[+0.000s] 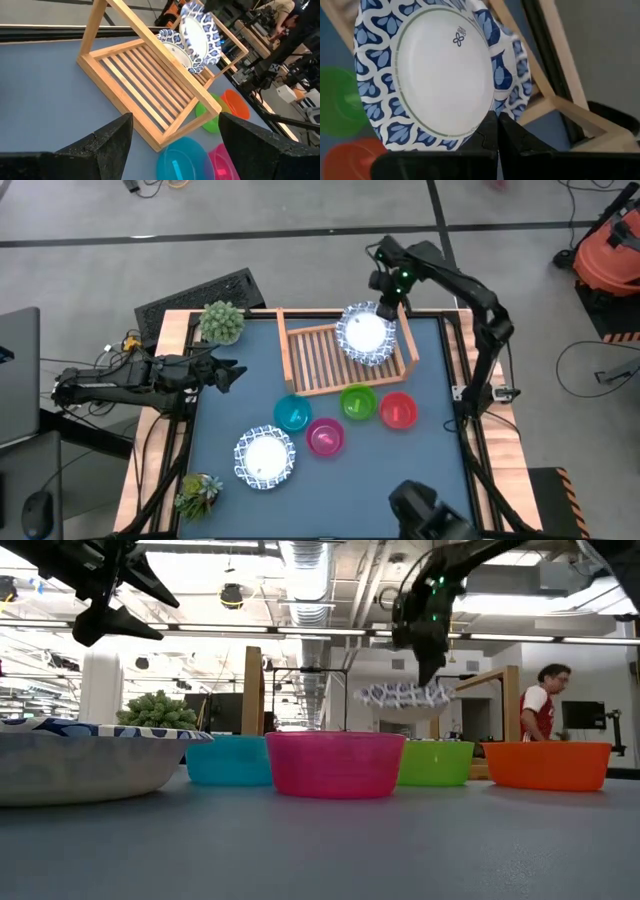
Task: Place and stack bowls onto a shelf
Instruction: Stack the white bowl on top of the white bowl on the shelf
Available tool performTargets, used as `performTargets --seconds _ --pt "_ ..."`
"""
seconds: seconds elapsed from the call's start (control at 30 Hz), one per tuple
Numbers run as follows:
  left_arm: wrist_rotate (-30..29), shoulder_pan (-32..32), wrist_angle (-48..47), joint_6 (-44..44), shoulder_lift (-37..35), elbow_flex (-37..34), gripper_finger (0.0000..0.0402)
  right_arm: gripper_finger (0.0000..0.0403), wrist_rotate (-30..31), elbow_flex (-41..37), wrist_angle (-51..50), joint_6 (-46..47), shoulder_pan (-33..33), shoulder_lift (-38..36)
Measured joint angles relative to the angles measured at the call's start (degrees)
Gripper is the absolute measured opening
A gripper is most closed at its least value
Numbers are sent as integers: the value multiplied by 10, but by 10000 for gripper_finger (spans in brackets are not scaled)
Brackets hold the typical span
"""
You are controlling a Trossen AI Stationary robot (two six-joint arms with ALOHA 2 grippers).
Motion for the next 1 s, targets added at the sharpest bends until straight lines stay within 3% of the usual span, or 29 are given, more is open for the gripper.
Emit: performTargets --seconds 0.37,0.73,1.0 --pt "-19 0 1 -1 0 0 281 24 22 0 0 -32 -10 68" --pt "-20 0 2 -1 0 0 281 108 70 0 -8 -56 -5 77" --pt "-20 0 2 -1 0 0 281 210 106 15 -9 -27 -2 77"
